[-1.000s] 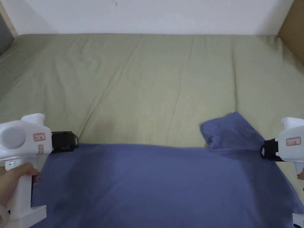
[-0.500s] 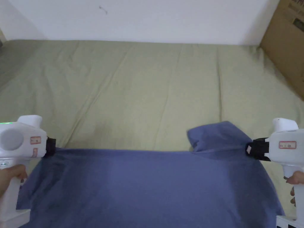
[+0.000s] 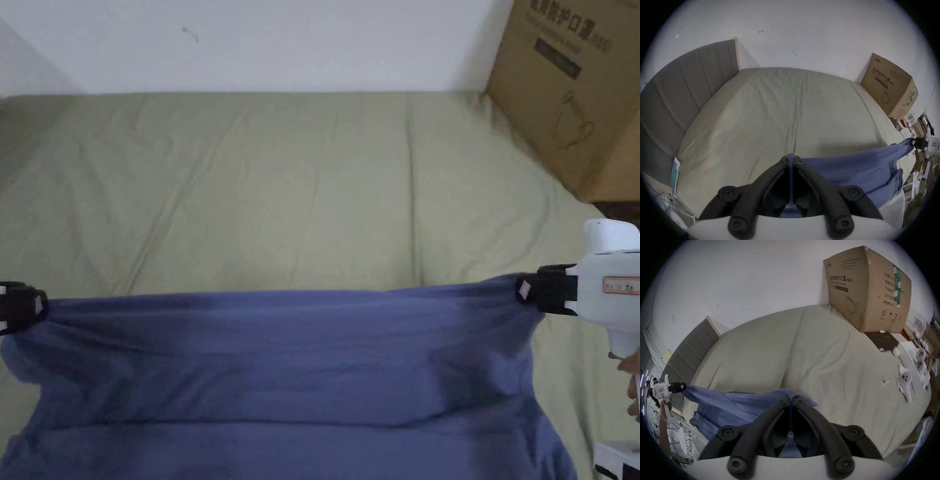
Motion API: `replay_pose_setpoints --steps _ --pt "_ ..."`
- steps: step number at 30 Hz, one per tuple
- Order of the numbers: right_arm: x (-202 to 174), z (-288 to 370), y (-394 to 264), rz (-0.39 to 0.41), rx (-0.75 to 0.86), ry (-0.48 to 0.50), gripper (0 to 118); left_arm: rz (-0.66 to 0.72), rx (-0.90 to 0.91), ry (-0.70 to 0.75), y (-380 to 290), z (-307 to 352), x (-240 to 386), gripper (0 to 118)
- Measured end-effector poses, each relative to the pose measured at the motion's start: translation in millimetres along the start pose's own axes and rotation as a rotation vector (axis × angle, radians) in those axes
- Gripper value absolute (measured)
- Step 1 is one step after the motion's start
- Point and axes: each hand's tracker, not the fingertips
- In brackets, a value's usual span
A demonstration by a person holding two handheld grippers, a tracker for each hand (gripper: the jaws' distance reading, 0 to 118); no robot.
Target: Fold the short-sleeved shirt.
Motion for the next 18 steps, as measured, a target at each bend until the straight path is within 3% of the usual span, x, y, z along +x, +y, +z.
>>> replay_pose_setpoints --steps 7,15,17,18 --pt "19.1 32.6 -107.2 -0.036 -0.125 -0.04 2 0.013 -0.105 0.003 -91.9 16.0 -10.3 1" --pt "44.5 29.2 -171.3 -0.138 -0.179 -0.136 2 0.022 -0.147 0.017 -126.2 16.0 -13.5 3" --pt "51.7 30.1 -175.1 -0.159 -0.159 -0.137 2 0.037 -0.162 0.017 -127.0 15.8 -15.3 9" --pt "53.6 33.3 -174.4 -0.179 -0.15 -0.132 3 0.038 -0.181 0.041 -127.1 16.0 -15.6 20"
